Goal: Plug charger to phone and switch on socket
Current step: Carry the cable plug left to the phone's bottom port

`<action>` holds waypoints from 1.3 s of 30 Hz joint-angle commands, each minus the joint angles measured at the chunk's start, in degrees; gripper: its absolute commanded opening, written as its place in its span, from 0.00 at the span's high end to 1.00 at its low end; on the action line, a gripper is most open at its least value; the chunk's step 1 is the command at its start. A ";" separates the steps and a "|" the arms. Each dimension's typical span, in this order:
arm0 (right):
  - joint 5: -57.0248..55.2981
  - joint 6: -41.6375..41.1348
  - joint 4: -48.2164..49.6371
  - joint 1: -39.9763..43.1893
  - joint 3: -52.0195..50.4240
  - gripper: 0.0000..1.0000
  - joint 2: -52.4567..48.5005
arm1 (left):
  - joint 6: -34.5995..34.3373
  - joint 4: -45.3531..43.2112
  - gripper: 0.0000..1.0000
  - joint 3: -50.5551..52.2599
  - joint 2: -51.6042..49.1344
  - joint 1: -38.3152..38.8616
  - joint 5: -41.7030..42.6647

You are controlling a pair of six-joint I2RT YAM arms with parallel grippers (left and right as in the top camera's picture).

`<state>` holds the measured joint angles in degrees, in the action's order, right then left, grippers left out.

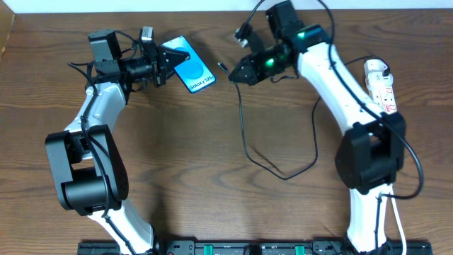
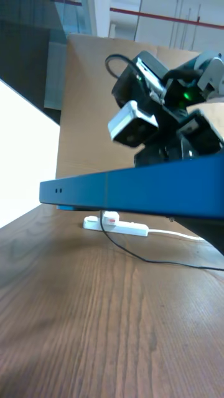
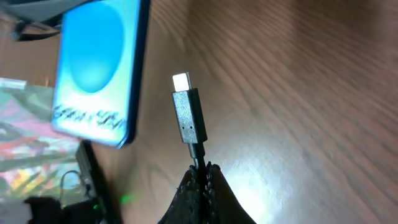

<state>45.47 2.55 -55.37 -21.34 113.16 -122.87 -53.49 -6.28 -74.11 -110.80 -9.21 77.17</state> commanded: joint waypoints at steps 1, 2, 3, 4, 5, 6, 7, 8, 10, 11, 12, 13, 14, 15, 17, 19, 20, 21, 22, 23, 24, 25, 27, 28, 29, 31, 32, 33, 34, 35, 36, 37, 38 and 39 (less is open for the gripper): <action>1.75 2.51 -2.29 1.75 0.24 0.99 4.20 | 1.11 -0.24 0.93 -0.22 1.31 -0.09 3.23; 1.79 2.80 -3.26 2.03 0.24 0.99 4.96 | 1.11 -0.22 0.93 -0.22 1.31 -0.09 3.23; 1.88 3.23 -4.44 2.36 0.24 0.99 5.86 | 1.07 -0.24 0.93 -0.22 1.31 -0.09 3.21; 1.86 3.69 -5.68 2.73 0.24 0.99 6.71 | 0.92 -0.24 0.93 -0.22 1.31 -0.09 3.21; 1.88 4.04 -6.73 3.06 0.20 0.99 7.52 | 0.92 -0.24 0.93 -0.22 1.31 -0.09 3.23; 1.99 4.44 -7.54 3.37 0.09 0.99 8.24 | 0.92 -0.22 0.92 -0.22 1.31 -0.04 3.21; 2.12 4.63 -8.13 3.56 -0.07 0.99 8.81 | 0.92 -0.24 0.92 -0.22 1.31 -0.02 3.21; 2.62 5.16 -8.66 3.69 -0.39 0.98 9.49 | 0.92 -0.22 0.92 -0.22 1.31 0.02 3.23; 2.97 5.40 -8.70 3.78 -1.68 0.99 10.82 | 0.92 -0.24 0.93 -0.22 1.31 0.09 3.23; 2.95 5.38 -8.24 3.78 -3.06 0.99 11.85 | 0.90 -0.24 0.93 -0.22 1.31 0.13 3.23; 2.95 5.27 -7.54 3.78 -4.63 0.98 12.79 | 0.90 -0.24 0.92 -0.22 1.31 0.17 3.21; 2.97 5.22 -6.71 3.78 -6.23 0.98 13.62 | 0.87 -0.24 0.93 -0.22 1.31 0.20 3.21; 3.13 4.63 -5.27 3.78 -8.41 0.98 14.73 | 0.87 -0.24 0.93 -0.22 1.31 0.28 3.21; 3.13 3.76 -3.61 3.78 -10.62 0.98 15.72 | 0.90 -0.24 0.92 -0.22 1.31 0.42 3.21; 3.13 0.90 1.07 3.69 -16.13 0.99 17.92 | 0.87 -0.24 0.93 -0.22 1.31 0.63 3.19; 3.06 -1.55 5.42 3.65 -20.46 0.99 19.32 | 0.87 -0.24 0.93 -0.22 1.31 0.96 3.19; 2.91 -2.58 7.72 3.61 -22.91 0.99 20.00 | 0.87 -0.26 0.93 -0.22 1.31 1.18 3.15; 2.93 -3.15 8.98 3.50 -24.44 0.99 20.35 | 0.81 -0.26 0.92 -0.22 1.31 1.38 2.97; 2.91 -3.85 10.27 2.97 -26.32 0.99 20.46 | 0.72 -0.28 0.93 -0.22 1.31 1.81 2.51; 2.91 -3.82 10.56 2.40 -26.93 0.99 20.46 | 0.70 -0.26 0.93 -0.22 1.31 2.10 1.95; 2.86 -3.82 11.04 1.73 -27.54 0.99 20.46 | 0.63 -0.26 0.93 -0.22 1.31 2.47 1.40; 2.86 -3.82 11.43 1.16 -27.96 0.99 20.46 | 0.24 -0.28 0.93 -0.22 1.31 2.78 0.90; 2.86 -3.85 11.74 0.00 -28.15 0.99 20.46 | -0.37 -0.28 0.92 -0.22 1.31 3.54 -0.07; 2.71 -4.33 11.93 -0.55 -28.17 0.99 20.46 | -0.37 -0.31 0.92 -0.22 1.31 3.96 -0.39; 2.47 -5.22 12.22 -0.98 -28.17 0.99 20.46 | -0.37 -0.31 0.93 -0.22 1.31 4.35 -0.59; 2.49 -7.21 12.90 -1.60 -28.17 0.99 20.46 | -0.35 -0.33 0.92 -0.22 1.31 5.03 -0.90; 2.51 -8.39 13.31 -1.88 -28.17 0.99 20.46 | -0.35 -0.33 0.93 -0.22 1.31 5.35 -1.22; 2.51 -9.51 13.70 -2.10 -28.22 0.99 20.46 | -0.35 -0.50 0.92 -0.22 1.31 5.60 -1.49; 2.49 -10.82 14.08 -2.36 -28.22 0.99 20.46 | -0.35 -0.76 0.92 -0.22 1.31 5.81 -1.79; 2.51 -11.87 14.34 -2.40 -28.22 0.99 20.46 | -0.35 -0.83 0.93 -0.22 1.31 5.90 -2.08; 2.51 -13.22 14.49 -2.43 -28.22 0.99 20.46 | -0.35 -1.09 0.93 -0.22 1.31 5.92 -2.29; 2.54 -14.36 14.51 -2.38 -28.22 0.99 20.46 | -0.35 -1.57 0.92 -0.22 1.31 5.92 -2.43; 2.54 -15.04 14.51 -2.38 -28.22 0.99 20.46 | -0.37 -2.16 0.93 -0.22 1.31 5.92 -2.56; 2.84 -15.45 14.51 -2.34 -28.22 0.99 20.46 | -0.37 -2.54 0.92 -0.22 1.31 5.92 -2.78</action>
<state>47.57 -8.19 -40.99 -23.57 85.10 -103.88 -53.82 -7.55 -74.11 -110.80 -3.14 74.54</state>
